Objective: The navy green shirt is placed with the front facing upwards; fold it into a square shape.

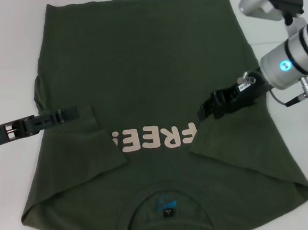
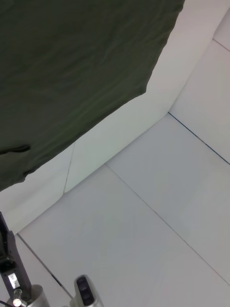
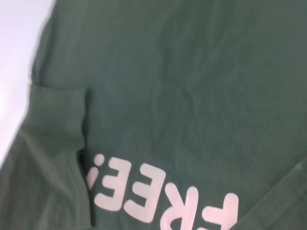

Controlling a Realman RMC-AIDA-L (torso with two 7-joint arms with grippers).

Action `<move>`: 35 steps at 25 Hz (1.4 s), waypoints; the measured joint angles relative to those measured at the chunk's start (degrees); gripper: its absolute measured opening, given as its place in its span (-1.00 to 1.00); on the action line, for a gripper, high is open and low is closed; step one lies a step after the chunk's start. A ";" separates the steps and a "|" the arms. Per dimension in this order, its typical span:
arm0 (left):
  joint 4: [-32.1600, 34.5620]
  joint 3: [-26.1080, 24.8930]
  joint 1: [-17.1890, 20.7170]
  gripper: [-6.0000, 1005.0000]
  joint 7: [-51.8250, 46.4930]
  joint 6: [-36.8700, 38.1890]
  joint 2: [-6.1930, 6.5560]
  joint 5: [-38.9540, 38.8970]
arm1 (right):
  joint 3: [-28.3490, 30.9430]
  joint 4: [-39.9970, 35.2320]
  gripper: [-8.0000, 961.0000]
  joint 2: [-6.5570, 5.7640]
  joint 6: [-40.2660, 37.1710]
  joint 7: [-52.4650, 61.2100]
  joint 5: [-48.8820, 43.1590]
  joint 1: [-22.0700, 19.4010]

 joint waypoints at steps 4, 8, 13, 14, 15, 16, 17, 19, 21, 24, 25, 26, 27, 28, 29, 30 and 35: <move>0.00 0.00 0.24 0.77 -0.99 0.32 0.23 0.04 | 0.88 -1.06 -0.16 -2.67 -3.33 -1.51 6.58 -3.06; 0.15 0.00 0.86 0.77 -4.25 2.00 1.46 1.11 | 3.85 -1.15 0.23 -6.04 -9.49 -2.25 10.06 -6.81; 0.49 -0.58 1.02 0.77 -8.59 5.45 3.50 5.12 | 13.19 -1.18 0.48 -8.64 -18.08 -5.70 11.91 -12.92; 0.51 -0.58 0.89 0.77 -9.17 5.92 3.77 6.34 | 15.39 -1.17 0.52 -8.88 -19.38 -7.07 12.77 -14.34; 0.62 -0.59 0.56 0.77 -10.05 6.70 4.19 8.37 | 17.21 -1.17 0.55 -9.02 -20.04 -8.45 13.79 -15.61; 0.77 -0.59 0.29 0.77 -10.78 7.32 4.48 10.05 | 18.90 -1.18 0.59 -9.12 -20.66 -9.91 15.01 -16.94; 1.18 -0.59 -0.10 0.77 -12.23 8.25 4.73 12.49 | 20.23 -1.11 0.63 -9.20 -20.88 -11.29 16.24 -18.28; 2.03 -0.61 -0.59 0.77 -15.38 9.41 5.02 16.06 | 21.67 -0.98 0.68 -9.36 -20.52 -13.06 18.02 -20.39; 3.00 -0.62 -0.85 0.77 -18.62 10.37 5.18 18.96 | 22.35 -0.97 0.71 -9.57 -19.35 -14.25 18.53 -21.70; 4.96 -0.71 -0.76 0.77 -21.45 11.22 5.29 21.18 | 23.34 -1.04 0.75 -9.74 -17.83 -16.23 18.61 -22.44; 5.54 -0.75 -0.59 0.77 -22.05 11.18 5.29 21.52 | 23.59 -0.95 0.75 -9.81 -17.22 -16.92 18.62 -22.44; 5.91 -0.78 -0.47 0.77 -22.39 11.07 5.30 21.81 | 23.31 -0.73 0.75 -9.85 -15.94 -17.43 18.47 -22.25; 6.18 -0.74 -0.38 0.77 -22.71 10.81 5.27 22.32 | 23.31 -0.73 0.75 -9.85 -15.94 -17.43 18.47 -22.25; 6.23 -0.61 -0.39 0.77 -22.84 10.46 5.19 22.91 | 23.10 -0.72 0.75 -9.85 -15.52 -17.56 18.39 -22.10; 6.24 -0.39 -0.44 0.77 -22.99 9.95 5.08 23.67 | 22.96 -0.72 0.75 -9.86 -15.27 -17.62 18.35 -21.98; 6.20 -0.25 -0.54 0.77 -23.15 9.49 4.97 24.37 | 22.86 -0.72 0.75 -9.86 -15.05 -17.67 18.33 -21.85; 6.19 0.57 -1.00 0.77 -23.93 6.64 4.78 27.96 | 22.89 -0.70 0.76 -9.98 -14.82 -17.71 18.33 -21.49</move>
